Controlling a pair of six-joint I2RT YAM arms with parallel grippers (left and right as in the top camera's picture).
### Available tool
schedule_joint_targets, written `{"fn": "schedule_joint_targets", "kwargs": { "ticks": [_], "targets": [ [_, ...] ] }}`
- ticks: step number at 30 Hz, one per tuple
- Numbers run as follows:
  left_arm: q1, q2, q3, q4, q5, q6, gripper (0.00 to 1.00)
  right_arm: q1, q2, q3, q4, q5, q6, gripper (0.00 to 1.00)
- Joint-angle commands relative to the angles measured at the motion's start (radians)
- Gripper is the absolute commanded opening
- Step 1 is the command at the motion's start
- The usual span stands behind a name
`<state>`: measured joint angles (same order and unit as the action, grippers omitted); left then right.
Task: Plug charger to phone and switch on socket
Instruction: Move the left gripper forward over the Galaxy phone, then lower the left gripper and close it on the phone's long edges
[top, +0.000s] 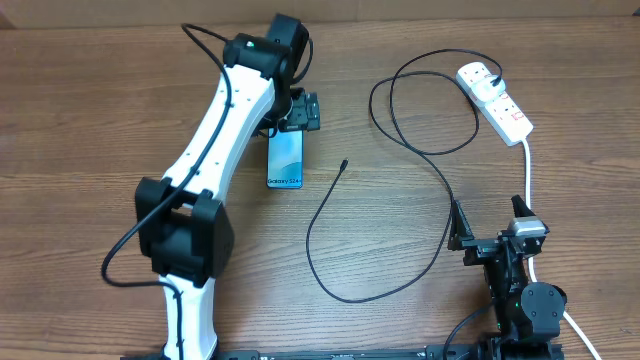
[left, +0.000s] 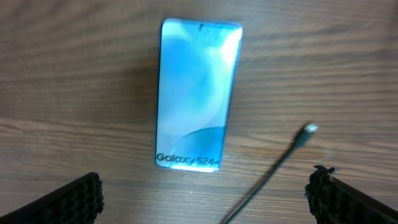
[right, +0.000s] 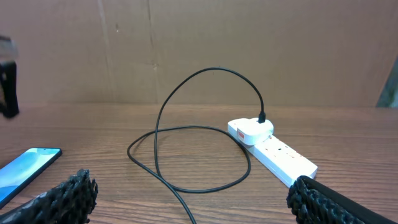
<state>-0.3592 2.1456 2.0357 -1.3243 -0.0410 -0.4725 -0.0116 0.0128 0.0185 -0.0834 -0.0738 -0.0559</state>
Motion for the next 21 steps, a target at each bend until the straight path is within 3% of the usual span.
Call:
{"fn": "schedule_joint_targets", "kwargs": {
  "ticks": [1, 7, 21],
  "targets": [
    [0.012, 0.070, 0.014, -0.013, -0.018, 0.009, 1.00, 0.005, -0.010, -0.010, 0.003, 0.002, 0.003, 1.00],
    [0.024, 0.163, 0.014, -0.002, 0.015, 0.104, 1.00, 0.005, -0.010, -0.010, 0.003, 0.002, 0.003, 1.00],
    [0.071, 0.233, 0.013, 0.058, 0.120, 0.185, 1.00, 0.005, -0.010, -0.010, 0.003, 0.002, 0.003, 1.00]
  ]
}}
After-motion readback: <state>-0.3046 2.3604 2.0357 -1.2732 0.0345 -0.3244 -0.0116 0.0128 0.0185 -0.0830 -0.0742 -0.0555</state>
